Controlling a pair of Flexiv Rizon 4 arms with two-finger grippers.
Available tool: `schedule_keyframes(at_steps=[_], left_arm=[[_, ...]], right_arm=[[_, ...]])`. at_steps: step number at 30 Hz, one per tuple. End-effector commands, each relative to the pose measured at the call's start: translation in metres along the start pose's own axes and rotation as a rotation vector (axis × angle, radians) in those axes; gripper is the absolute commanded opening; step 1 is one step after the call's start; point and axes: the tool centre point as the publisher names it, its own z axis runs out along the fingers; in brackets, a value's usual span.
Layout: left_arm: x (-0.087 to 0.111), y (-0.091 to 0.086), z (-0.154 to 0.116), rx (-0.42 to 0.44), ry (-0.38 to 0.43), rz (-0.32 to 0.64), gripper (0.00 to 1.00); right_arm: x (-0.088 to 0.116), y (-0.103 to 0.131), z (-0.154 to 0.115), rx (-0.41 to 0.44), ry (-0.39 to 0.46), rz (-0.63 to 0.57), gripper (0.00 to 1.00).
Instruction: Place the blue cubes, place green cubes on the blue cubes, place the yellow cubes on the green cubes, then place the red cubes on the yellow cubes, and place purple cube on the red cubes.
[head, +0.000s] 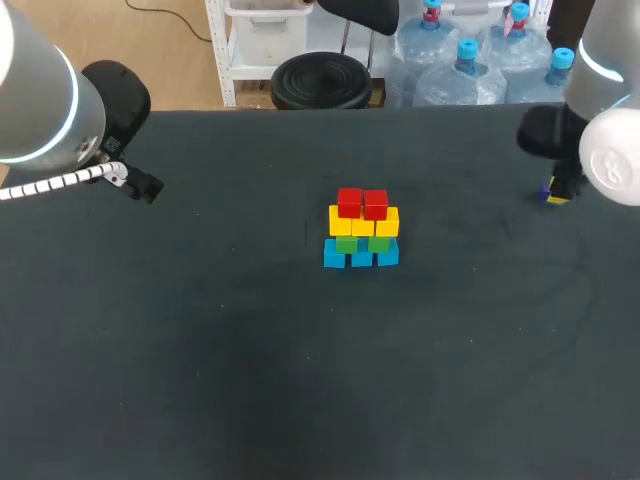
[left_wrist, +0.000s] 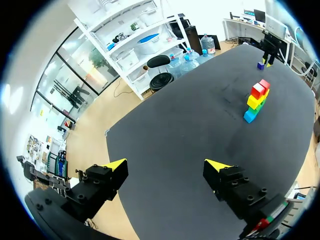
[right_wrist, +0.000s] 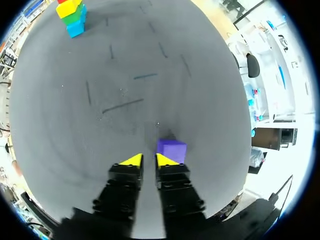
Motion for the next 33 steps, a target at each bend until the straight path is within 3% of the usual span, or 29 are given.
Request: schedule_keyframes(at_steps=[1, 8, 11, 13, 18, 19, 20, 21, 28, 29, 30, 31, 33], left_arm=[[0.001, 0.000, 0.000, 0.001, -0.002, -0.001, 1.00], [0.001, 0.000, 0.000, 0.001, -0.002, -0.001, 1.00], [0.001, 0.000, 0.000, 0.001, -0.002, -0.001, 1.00], [0.001, 0.000, 0.000, 0.001, -0.002, -0.001, 1.00], [0.001, 0.000, 0.000, 0.001, -0.002, -0.001, 1.00], [0.001, 0.000, 0.000, 0.001, -0.002, -0.001, 1.00], [0.001, 0.000, 0.000, 0.001, -0.002, -0.001, 1.00], [0.001, 0.000, 0.000, 0.001, -0.002, -0.001, 1.00], [0.001, 0.000, 0.000, 0.001, -0.002, -0.001, 1.00], [0.001, 0.000, 0.000, 0.001, -0.002, -0.001, 1.00], [0.001, 0.000, 0.000, 0.001, -0.002, -0.001, 1.00], [0.001, 0.000, 0.000, 0.001, -0.002, -0.001, 1.00], [0.001, 0.000, 0.000, 0.001, -0.002, -0.001, 1.00]], right_arm=[[-0.010, -0.001, -0.013, 0.008, -0.004, -0.024, 0.00], [-0.027, -0.002, -0.029, 0.019, -0.022, -0.074, 0.00], [-0.017, 0.000, -0.022, 0.007, 0.010, -0.050, 0.48], [-0.007, 0.000, -0.017, 0.004, 0.017, -0.013, 1.00], [0.002, -0.002, -0.011, 0.004, 0.026, 0.021, 1.00], [0.002, -0.002, -0.011, 0.004, 0.029, 0.028, 0.84], [0.002, -0.002, -0.011, 0.006, 0.033, 0.031, 0.24], [0.002, -0.002, -0.011, 0.006, 0.033, 0.031, 0.00], [0.002, -0.002, -0.011, 0.008, 0.031, 0.030, 0.00], [0.002, -0.002, -0.011, 0.008, 0.031, 0.030, 0.15], [0.002, -0.002, -0.011, 0.008, 0.031, 0.030, 0.47], [0.002, -0.002, -0.011, 0.008, 0.031, 0.030, 1.00], [0.002, -0.002, -0.011, 0.008, 0.031, 0.030, 1.00]])
